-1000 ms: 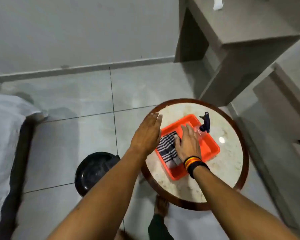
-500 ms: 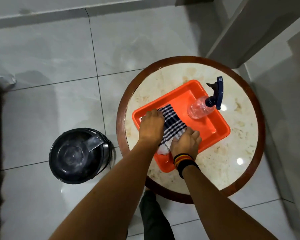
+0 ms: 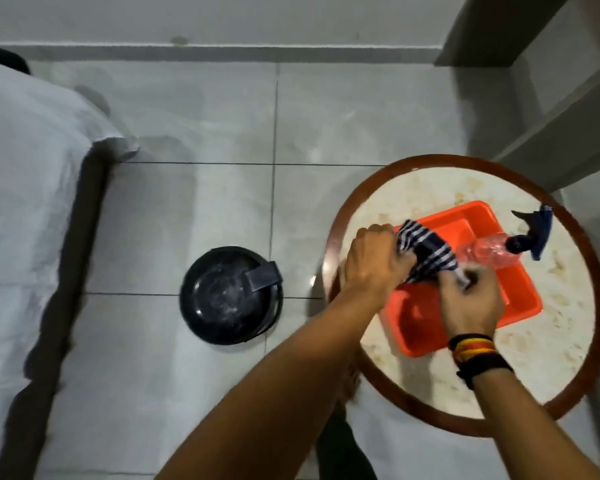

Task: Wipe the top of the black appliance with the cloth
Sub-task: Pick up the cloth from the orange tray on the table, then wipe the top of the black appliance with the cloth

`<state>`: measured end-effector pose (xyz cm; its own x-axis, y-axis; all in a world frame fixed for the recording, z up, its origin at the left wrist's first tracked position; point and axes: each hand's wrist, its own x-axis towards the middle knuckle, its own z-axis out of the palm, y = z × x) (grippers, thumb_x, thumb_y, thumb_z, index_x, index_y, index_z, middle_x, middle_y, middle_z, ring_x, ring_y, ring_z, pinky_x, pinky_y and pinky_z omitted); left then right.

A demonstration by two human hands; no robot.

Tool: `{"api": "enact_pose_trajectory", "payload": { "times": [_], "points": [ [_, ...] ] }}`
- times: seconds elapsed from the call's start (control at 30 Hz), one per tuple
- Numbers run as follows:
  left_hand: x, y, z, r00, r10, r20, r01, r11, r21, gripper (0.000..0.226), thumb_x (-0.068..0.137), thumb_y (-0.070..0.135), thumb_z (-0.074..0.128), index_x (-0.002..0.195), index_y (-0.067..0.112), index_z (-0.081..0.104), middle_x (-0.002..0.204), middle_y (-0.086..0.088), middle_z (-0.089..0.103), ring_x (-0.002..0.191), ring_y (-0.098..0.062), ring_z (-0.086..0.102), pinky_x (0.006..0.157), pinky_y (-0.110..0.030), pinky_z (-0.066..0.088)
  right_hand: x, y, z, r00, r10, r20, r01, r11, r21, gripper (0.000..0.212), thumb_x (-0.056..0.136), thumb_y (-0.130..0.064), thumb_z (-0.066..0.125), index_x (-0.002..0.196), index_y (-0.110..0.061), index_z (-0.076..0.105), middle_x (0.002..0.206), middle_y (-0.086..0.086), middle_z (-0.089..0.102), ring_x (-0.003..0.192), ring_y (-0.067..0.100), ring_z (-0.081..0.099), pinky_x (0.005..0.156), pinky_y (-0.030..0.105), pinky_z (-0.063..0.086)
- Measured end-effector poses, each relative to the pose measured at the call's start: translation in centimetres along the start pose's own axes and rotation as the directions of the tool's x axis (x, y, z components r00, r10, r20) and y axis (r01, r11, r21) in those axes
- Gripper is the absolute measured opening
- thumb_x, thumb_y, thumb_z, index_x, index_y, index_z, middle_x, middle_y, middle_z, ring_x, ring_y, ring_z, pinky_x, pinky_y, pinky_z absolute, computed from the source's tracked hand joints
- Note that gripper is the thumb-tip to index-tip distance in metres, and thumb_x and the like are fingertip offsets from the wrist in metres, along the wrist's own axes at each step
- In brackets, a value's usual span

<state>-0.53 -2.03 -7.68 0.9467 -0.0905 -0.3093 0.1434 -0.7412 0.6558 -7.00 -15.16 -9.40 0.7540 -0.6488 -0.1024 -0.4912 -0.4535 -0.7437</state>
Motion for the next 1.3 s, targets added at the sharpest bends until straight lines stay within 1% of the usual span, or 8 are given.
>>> {"api": "enact_pose_trajectory", "payload": {
  "times": [0.13,0.47,0.63,0.7,0.8,0.9,1.1,1.3],
  "points": [
    [-4.3,-5.7,-7.6,0.97,-0.208,-0.128,0.163,0.942,-0.293,0.023,0.077,0.037,0.069,0.079,0.015,0.065,0.075,-0.002,0.07,0.073,-0.02,0.067,0.065,-0.03,0.052,-4.7,-7.7,1.3,0.98,-0.178,0.083,0.167,0.977,0.133,0.014,0.084,-0.009,0.065,0.094,-0.018,0.061,0.088,0.002,0.063,0.079,0.008,0.055,0.07,0.015,0.044],
    [-8.8,-29.9,-6.5,0.723,-0.683,-0.107,0.584,0.686,-0.434,0.034,0.078,0.05,0.068,0.068,0.02,0.055,0.063,0.006,0.057,0.068,-0.027,0.07,0.053,-0.025,0.04,-14.0,-7.1,23.6,0.778,-0.241,0.58,0.334,0.941,-0.058,0.033,0.085,-0.007,0.067,0.117,-0.013,0.065,0.111,0.016,0.072,0.105,0.033,0.066,0.089,0.031,0.047],
    [-8.8,-37.1,-3.8,0.732,-0.661,-0.168,0.58,0.733,-0.356,0.02,0.089,0.033,0.075,0.096,0.017,0.065,0.089,0.003,0.068,0.084,-0.015,0.067,0.069,-0.025,0.055,-15.2,-2.8,32.6,0.723,-0.161,0.672,0.344,0.927,-0.148,0.04,0.088,-0.013,0.065,0.128,-0.016,0.058,0.123,0.019,0.068,0.116,0.038,0.062,0.099,0.043,0.05],
    [-8.2,-41.9,-1.4,0.763,-0.6,-0.239,0.578,0.8,-0.161,0.055,0.084,0.035,0.079,0.13,0.013,0.06,0.128,-0.009,0.064,0.119,-0.027,0.06,0.1,-0.04,0.054,-15.9,0.7,37.0,0.69,-0.169,0.704,0.434,0.875,-0.216,0.058,0.09,-0.018,0.065,0.145,-0.013,0.044,0.146,0.019,0.051,0.135,0.038,0.047,0.111,0.046,0.041],
    [-7.7,-46.4,0.6,0.853,-0.504,-0.135,0.518,0.849,0.105,0.132,0.07,0.052,0.089,0.165,0.006,0.01,0.172,-0.022,0.007,0.16,-0.039,0.006,0.128,-0.052,0.016,-17.9,3.9,40.4,0.641,-0.237,0.73,0.581,0.771,-0.26,0.081,0.096,-0.039,0.057,0.159,-0.009,0.017,0.168,0.019,0.012,0.156,0.036,0.012,0.125,0.054,0.017],
    [-6.1,-49.5,1.1,0.913,-0.407,0.007,0.394,0.887,0.241,0.171,0.05,0.077,0.088,0.162,0.0,-0.016,0.168,-0.022,-0.027,0.157,-0.039,-0.026,0.126,-0.055,-0.009,-20.3,7.2,42.2,0.562,-0.297,0.772,0.725,0.626,-0.287,0.088,0.098,-0.058,0.039,0.161,-0.008,0.001,0.17,0.018,-0.005,0.157,0.037,-0.008,0.123,0.06,-0.002],
    [-4.7,-51.5,1.4,0.945,-0.322,0.063,0.29,0.91,0.296,0.18,0.041,0.085,0.084,0.161,-0.001,-0.018,0.168,-0.022,-0.029,0.155,-0.041,-0.029,0.126,-0.059,-0.012,-20.3,9.5,43.5,0.551,-0.375,0.746,0.809,0.459,-0.367,0.083,0.1,-0.063,0.025,0.161,-0.011,0.002,0.169,0.021,-0.003,0.156,0.04,-0.005,0.123,0.064,0.0],
    [-5.0,-51.3,1.3,0.946,-0.317,0.072,0.287,0.917,0.276,0.18,0.042,0.073,0.092,0.16,-0.001,-0.021,0.167,-0.019,-0.031,0.155,-0.039,-0.032,0.125,-0.052,-0.016,-21.5,5.2,48.3,0.611,-0.341,0.715,0.76,0.505,-0.409,0.077,0.101,-0.056,0.022,0.162,-0.014,0.001,0.17,0.018,-0.004,0.156,0.039,-0.006,0.121,0.067,0.0]
  ]
}}
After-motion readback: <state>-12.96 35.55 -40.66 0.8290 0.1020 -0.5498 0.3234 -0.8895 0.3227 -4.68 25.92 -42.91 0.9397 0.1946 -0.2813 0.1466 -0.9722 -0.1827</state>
